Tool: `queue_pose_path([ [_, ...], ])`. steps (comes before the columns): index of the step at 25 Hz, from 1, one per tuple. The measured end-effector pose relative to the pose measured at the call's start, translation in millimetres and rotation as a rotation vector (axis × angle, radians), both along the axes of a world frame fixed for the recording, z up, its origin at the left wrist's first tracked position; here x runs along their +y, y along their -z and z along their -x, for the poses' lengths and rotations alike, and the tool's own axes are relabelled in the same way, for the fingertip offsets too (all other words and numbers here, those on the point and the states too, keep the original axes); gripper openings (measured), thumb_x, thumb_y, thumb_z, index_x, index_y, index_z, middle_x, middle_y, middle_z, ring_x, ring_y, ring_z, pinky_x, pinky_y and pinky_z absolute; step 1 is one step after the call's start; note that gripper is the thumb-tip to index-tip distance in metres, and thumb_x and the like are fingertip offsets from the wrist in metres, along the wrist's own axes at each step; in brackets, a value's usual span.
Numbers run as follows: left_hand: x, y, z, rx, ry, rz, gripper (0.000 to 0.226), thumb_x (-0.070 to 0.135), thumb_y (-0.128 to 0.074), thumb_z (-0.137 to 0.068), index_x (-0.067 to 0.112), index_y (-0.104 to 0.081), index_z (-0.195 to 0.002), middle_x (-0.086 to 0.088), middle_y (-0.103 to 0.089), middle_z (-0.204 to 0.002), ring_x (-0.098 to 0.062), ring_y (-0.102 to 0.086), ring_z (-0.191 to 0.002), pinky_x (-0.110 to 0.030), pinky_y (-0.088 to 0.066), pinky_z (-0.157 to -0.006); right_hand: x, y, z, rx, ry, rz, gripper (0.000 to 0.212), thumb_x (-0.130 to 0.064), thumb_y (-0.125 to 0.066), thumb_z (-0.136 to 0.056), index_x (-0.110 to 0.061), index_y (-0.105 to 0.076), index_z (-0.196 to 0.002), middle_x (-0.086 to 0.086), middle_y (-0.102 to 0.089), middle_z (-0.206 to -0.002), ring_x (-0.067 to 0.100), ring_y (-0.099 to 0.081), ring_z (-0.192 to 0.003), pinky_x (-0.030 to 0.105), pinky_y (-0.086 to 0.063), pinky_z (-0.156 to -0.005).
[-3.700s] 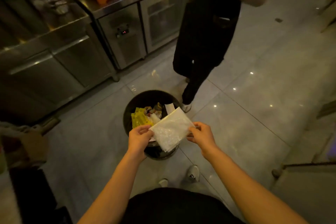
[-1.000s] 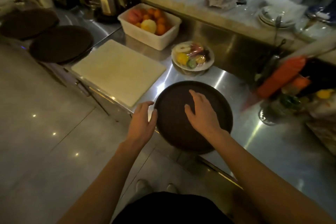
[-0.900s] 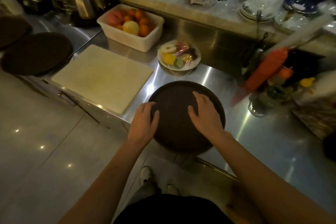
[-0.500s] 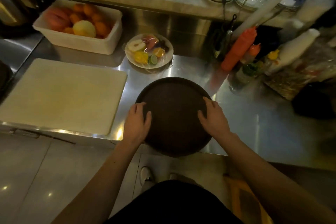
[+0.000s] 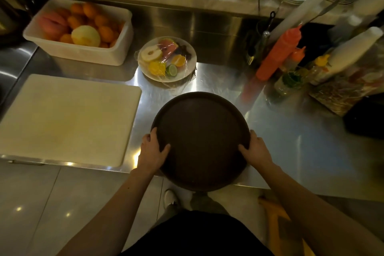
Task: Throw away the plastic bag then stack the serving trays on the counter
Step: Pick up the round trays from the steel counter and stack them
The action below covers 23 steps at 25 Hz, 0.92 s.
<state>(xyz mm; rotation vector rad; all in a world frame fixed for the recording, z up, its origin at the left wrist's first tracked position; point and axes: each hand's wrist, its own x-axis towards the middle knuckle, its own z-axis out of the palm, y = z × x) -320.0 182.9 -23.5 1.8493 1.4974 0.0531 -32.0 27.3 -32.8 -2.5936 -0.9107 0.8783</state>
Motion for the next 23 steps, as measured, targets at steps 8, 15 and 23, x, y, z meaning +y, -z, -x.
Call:
queue_pose_path([
  [8,9,3,-12,0.051,-0.086,0.054,0.089,0.04,-0.075,-0.078,0.02,-0.024,-0.148,-0.022,-0.038,-0.14,-0.041,-0.046,-0.125,-0.05,-0.043,-0.103,16,19,-24,0.167,0.129,-0.047,0.062,-0.032,-0.076,-0.079,-0.006,-0.046,-0.126,0.018,-0.056,-0.123,0.034,-0.059,-0.108,0.041,-0.052,-0.086],
  [15,-11,-9,-14,0.026,-0.212,-0.065,0.091,0.037,-0.084,-0.068,0.025,-0.033,-0.142,-0.02,-0.037,-0.135,-0.041,-0.039,-0.125,-0.05,-0.042,-0.101,17,12,-29,0.103,0.1,-0.208,0.062,-0.039,-0.078,-0.073,-0.011,-0.046,-0.119,0.011,-0.051,-0.117,0.028,-0.057,-0.104,0.045,-0.054,-0.088],
  [23,-30,-40,-6,-0.094,-0.404,-0.195,0.084,0.032,-0.083,-0.07,0.03,-0.037,-0.14,-0.018,-0.036,-0.137,-0.039,-0.035,-0.129,-0.051,-0.039,-0.104,30,-18,-28,0.083,-0.002,-0.393,0.064,-0.042,-0.078,-0.073,-0.013,-0.047,-0.121,0.007,-0.048,-0.122,0.02,-0.055,-0.101,0.038,-0.053,-0.086],
])
